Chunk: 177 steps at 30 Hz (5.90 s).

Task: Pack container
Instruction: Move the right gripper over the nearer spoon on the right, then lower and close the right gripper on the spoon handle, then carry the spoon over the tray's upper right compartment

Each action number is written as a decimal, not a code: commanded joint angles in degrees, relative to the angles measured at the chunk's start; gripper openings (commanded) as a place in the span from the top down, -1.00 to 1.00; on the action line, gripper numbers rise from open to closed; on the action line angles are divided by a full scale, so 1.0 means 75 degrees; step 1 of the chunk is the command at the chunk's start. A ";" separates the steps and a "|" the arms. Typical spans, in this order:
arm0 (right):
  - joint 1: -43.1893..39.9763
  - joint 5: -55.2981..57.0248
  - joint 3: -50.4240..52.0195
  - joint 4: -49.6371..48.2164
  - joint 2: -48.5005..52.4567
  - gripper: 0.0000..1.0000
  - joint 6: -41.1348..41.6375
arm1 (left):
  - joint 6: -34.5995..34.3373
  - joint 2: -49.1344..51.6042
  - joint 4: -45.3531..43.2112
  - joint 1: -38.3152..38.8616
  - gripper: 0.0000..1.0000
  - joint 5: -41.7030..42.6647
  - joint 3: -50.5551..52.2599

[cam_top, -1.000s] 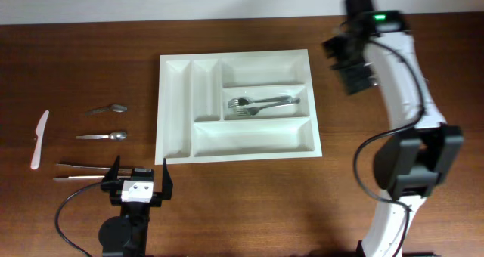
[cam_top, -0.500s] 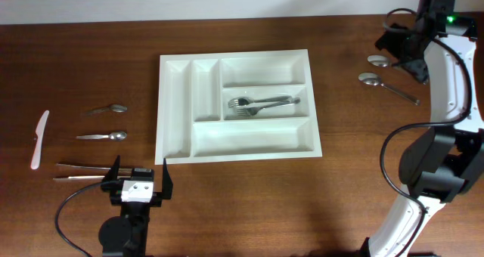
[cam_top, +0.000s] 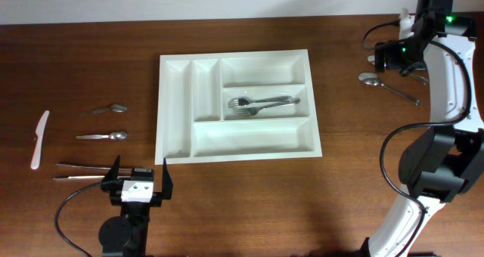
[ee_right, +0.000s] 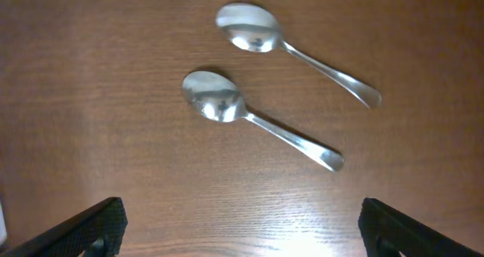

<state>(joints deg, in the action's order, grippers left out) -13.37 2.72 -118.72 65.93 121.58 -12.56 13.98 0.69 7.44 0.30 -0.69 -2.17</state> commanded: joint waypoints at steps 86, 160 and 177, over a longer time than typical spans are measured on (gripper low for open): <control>-0.1276 -0.1183 0.0058 0.0408 0.2798 -0.97 1.3205 | 0.0093 -0.0038 -0.0023 -0.0026 -0.98 -0.0029 0.0050; -0.0510 -0.2425 -0.0248 -0.1084 0.2952 0.92 1.0655 | 0.0093 -0.0038 -0.0023 -0.0026 -0.98 -0.0026 0.0050; 0.0860 -0.3401 -0.2396 -0.1055 0.2938 0.92 1.0503 | 0.0090 -0.0035 -0.0023 -0.0026 -0.98 -0.0026 0.0050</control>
<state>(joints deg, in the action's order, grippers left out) -9.10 -19.70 -133.14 57.84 143.22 66.85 13.98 0.69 7.44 0.30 -0.69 -2.17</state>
